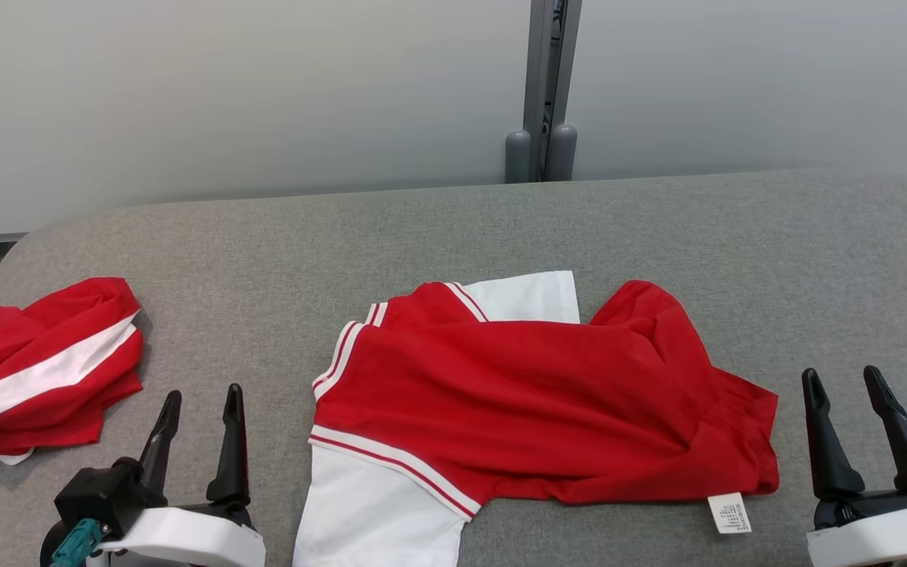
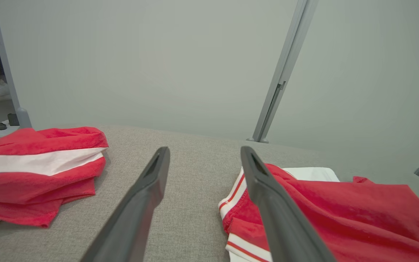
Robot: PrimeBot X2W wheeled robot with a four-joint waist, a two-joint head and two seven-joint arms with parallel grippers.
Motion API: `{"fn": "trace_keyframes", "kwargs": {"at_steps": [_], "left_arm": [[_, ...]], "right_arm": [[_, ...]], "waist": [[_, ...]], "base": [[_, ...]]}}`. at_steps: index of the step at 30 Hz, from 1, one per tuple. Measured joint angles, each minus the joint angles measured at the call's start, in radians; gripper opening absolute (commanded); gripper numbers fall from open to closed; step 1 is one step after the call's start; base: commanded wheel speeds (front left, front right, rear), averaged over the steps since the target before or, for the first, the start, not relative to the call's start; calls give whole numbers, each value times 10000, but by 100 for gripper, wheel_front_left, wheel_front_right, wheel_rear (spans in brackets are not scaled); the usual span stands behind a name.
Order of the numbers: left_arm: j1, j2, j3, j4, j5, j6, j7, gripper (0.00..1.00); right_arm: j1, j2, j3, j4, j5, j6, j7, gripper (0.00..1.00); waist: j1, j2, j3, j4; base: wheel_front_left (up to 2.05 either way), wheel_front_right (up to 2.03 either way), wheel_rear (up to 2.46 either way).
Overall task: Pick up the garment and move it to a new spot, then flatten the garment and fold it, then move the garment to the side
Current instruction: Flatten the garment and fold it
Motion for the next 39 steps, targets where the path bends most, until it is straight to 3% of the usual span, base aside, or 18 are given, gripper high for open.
{"fn": "trace_keyframes", "kwargs": {"at_steps": [10, 16, 22, 27, 34, 36, 39], "left_arm": [[76, 77, -157, 29, -42, -10, 284, 100], [339, 176, -414, 213, -587, -284, 1492, 100], [516, 487, -934, 161, -905, -441, 3346, 100], [703, 763, -1344, -263, -1068, -453, 4707, 100], [894, 1026, -1745, -832, -1264, -435, 6090, 100], [895, 1035, -1841, -911, -1271, -437, 6272, 100], [895, 1064, -1983, -932, -1342, -497, 6491, 100]], "right_arm": [[118, -222, 96, 59, 25, 0, 0, 100], [369, -1122, 857, 589, 780, 0, 205, 100], [501, -1789, 1496, 1235, 1820, 0, 1588, 100], [209, -1941, 1990, 1732, 2447, -2, 2428, 100], [-555, -1975, 2592, 2550, 3007, 0, 2757, 100], [-637, -1988, 2688, 2711, 3154, 0, 2834, 90], [-773, -2017, 2798, 2955, 3292, 0, 2849, 89]], "waist": [[0, 0, -107, 1], [0, 0, -105, 32], [0, 0, 27, 48], [0, 0, 142, 94], [0, 0, 298, 229], [0, 0, 322, 279], [0, 0, 365, 328]], "base": [[0, 0, 0], [0, 0, 0], [0, 0, 0], [0, 0, 0], [0, 0, 0], [0, 0, 0], [0, 0, 0]]}}
